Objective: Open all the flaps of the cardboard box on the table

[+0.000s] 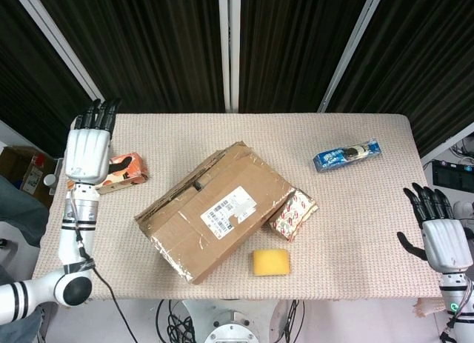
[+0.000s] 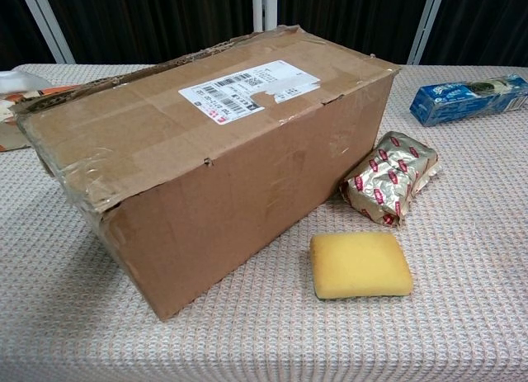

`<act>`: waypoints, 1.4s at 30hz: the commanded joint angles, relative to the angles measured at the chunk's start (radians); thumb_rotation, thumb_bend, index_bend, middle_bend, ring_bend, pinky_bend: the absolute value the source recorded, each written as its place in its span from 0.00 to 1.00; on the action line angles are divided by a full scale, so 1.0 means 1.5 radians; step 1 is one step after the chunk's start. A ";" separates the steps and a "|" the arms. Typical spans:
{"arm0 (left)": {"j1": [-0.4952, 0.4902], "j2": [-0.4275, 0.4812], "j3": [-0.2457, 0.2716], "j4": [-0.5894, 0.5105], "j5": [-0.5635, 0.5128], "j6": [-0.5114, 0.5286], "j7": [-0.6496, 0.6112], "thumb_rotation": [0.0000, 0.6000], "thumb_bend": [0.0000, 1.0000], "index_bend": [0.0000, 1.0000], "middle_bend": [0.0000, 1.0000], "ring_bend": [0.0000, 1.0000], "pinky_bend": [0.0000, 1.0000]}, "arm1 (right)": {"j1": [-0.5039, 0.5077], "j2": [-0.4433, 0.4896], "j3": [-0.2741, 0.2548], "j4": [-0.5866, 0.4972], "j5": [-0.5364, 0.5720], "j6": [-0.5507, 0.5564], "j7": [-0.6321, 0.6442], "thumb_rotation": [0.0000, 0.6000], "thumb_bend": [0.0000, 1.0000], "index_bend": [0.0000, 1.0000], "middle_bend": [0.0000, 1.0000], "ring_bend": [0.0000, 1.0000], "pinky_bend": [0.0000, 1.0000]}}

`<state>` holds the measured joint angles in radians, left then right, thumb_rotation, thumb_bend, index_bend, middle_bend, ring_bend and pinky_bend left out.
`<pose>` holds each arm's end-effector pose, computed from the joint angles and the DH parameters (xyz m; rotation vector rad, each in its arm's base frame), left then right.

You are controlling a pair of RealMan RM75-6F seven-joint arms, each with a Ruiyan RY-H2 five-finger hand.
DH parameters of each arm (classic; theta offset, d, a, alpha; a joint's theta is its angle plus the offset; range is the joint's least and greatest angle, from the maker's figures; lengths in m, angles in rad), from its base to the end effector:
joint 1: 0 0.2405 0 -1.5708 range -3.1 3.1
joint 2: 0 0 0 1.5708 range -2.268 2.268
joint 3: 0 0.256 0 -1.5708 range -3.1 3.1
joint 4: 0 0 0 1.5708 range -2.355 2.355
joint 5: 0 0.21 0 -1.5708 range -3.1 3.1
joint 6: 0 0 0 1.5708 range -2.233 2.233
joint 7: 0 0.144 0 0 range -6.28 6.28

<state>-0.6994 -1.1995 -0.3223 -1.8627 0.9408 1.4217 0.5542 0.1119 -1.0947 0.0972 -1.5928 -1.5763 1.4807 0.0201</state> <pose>-0.1266 0.3508 0.1551 -1.3450 -0.6843 -1.0553 -0.2974 -0.1988 0.1704 1.4470 -0.8040 0.9769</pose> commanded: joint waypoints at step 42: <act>0.342 0.138 0.207 0.184 0.320 0.001 -0.463 0.71 0.00 0.07 0.12 0.07 0.16 | 1.040 -0.076 -0.012 -0.056 0.716 -0.695 -0.209 1.00 0.82 0.14 0.16 0.00 0.00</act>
<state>-0.1874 -0.9907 -0.0109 -1.5895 1.4188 1.4232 -0.1370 1.6467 -1.1900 0.1053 -1.6936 -0.5291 0.4385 -0.2769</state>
